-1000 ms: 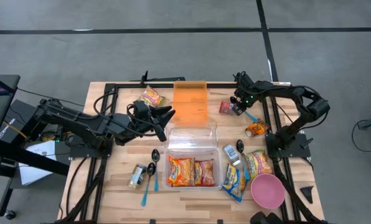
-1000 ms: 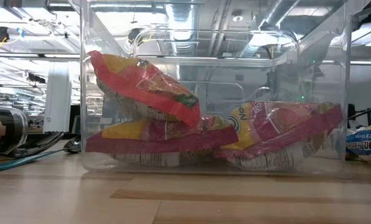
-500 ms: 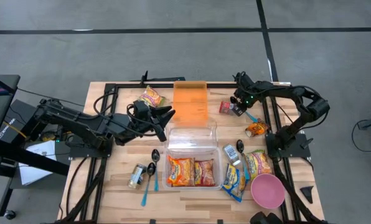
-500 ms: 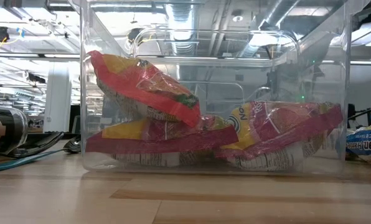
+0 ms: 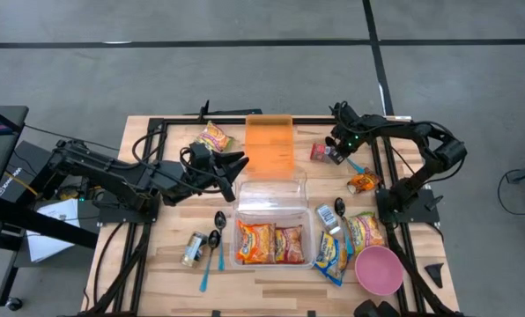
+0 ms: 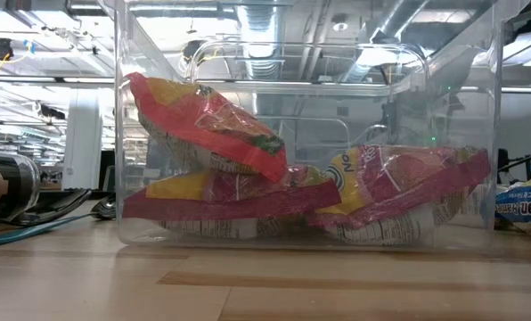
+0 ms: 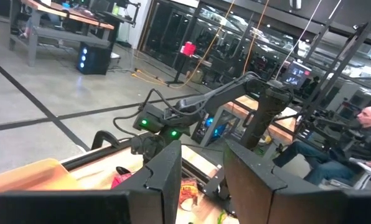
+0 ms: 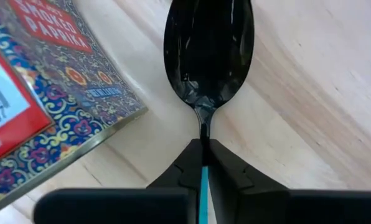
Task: Pick & Place Food Item
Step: Put the blue spoon into the transparent bin
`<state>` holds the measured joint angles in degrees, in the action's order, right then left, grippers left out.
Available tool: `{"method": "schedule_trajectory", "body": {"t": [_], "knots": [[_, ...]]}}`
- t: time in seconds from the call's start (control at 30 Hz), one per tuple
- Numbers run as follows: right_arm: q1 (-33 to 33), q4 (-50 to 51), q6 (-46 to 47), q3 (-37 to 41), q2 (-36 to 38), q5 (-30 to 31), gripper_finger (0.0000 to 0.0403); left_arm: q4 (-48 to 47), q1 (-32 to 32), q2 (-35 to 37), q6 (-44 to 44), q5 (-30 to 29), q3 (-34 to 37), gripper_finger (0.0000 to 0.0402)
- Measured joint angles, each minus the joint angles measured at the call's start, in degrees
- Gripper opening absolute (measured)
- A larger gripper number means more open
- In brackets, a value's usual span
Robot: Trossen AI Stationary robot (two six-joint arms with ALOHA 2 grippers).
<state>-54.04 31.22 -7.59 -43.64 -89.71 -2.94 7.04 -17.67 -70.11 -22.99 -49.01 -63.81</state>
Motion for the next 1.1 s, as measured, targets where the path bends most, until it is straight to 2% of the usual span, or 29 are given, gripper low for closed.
{"method": "schedule_trajectory", "body": {"t": [0.37,0.57,0.77,0.87,1.1], "knots": [[0.0,0.9,2.6,0.0,2.0,0.0,0.0003,0.5,-0.9,0.0,0.0,0.0,0.0,0.0113],[0.0,6.0,4.8,0.0,6.2,0.0,0.0001,0.5,-1.2,0.0,0.0,0.0,0.0,0.0113],[0.9,10.1,5.5,0.0,14.4,-0.8,0.0001,0.5,-1.1,0.0,0.1,0.0,0.0,0.0113],[2.2,12.5,7.6,0.0,19.7,-3.4,0.0001,0.4,-1.1,0.0,1.1,0.0,0.0,0.0113],[11.8,17.5,16.3,0.0,31.7,-6.4,0.0000,-2.4,-1.1,0.0,3.6,-0.6,0.0,0.0113]]}}
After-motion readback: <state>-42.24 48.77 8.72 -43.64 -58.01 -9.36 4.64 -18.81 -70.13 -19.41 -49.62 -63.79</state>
